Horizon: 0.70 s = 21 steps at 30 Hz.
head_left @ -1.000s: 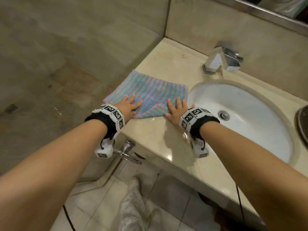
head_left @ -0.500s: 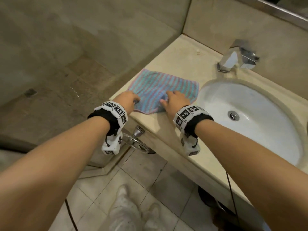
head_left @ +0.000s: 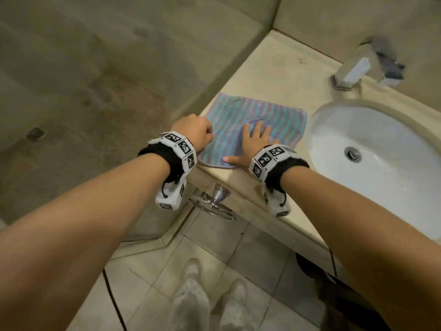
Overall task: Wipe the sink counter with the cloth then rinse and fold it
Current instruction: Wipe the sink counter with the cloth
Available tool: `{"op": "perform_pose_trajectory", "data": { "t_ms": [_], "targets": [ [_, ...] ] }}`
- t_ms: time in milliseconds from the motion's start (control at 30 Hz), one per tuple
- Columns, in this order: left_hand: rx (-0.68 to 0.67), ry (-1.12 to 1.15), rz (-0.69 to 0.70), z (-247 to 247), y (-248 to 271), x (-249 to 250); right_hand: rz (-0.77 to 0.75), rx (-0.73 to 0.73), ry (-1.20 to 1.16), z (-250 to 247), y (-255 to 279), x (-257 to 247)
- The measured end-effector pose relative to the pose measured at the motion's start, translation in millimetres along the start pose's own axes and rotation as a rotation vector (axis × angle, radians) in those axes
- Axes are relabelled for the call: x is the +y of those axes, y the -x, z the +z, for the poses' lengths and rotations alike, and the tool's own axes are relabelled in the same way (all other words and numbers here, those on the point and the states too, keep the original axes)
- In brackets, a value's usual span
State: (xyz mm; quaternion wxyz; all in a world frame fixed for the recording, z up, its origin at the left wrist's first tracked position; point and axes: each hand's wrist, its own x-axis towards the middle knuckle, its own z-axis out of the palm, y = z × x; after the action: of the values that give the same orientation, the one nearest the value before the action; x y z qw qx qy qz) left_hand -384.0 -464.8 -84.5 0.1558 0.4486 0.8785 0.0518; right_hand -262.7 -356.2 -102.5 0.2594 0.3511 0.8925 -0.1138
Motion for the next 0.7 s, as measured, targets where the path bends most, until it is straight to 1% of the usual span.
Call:
{"op": "perform_pose_trajectory", "data": {
  "t_ms": [33, 100, 167, 200, 267, 367, 533, 700],
  "targets": [
    [-0.005, 0.008, 0.032, -0.3, -2.8, 2.9, -0.019, -0.01, 0.012, -0.7, 0.7, 4.0],
    [-0.038, 0.024, 0.149, 2.3, -8.9, 11.8, -0.063, -0.033, 0.024, -0.1, 3.4, 14.1],
    [-0.141, 0.017, 0.258, 6.4, -13.2, 21.5, -0.103, -0.035, 0.041, 2.6, 6.9, 25.0],
    [-0.205, 0.006, 0.284, 8.8, -14.6, 24.9, -0.119, -0.031, 0.045, 4.2, 8.0, 30.2],
    [-0.279, 0.005, 0.29, 12.7, -16.3, 29.0, -0.139, -0.025, 0.042, 7.5, 10.5, 39.4],
    [-0.283, 0.002, 0.283, 17.6, -14.6, 34.0, -0.135, -0.032, 0.033, 11.7, 15.9, 49.8],
    [-0.264, -0.087, 0.271, 23.7, -4.4, 53.5, -0.145, -0.045, 0.025, 18.4, 27.8, 65.1],
    [-0.326, -0.233, 0.272, 35.2, 6.3, 92.7, -0.175, -0.047, 0.011, 31.2, 47.0, 97.3]
  ]
}}
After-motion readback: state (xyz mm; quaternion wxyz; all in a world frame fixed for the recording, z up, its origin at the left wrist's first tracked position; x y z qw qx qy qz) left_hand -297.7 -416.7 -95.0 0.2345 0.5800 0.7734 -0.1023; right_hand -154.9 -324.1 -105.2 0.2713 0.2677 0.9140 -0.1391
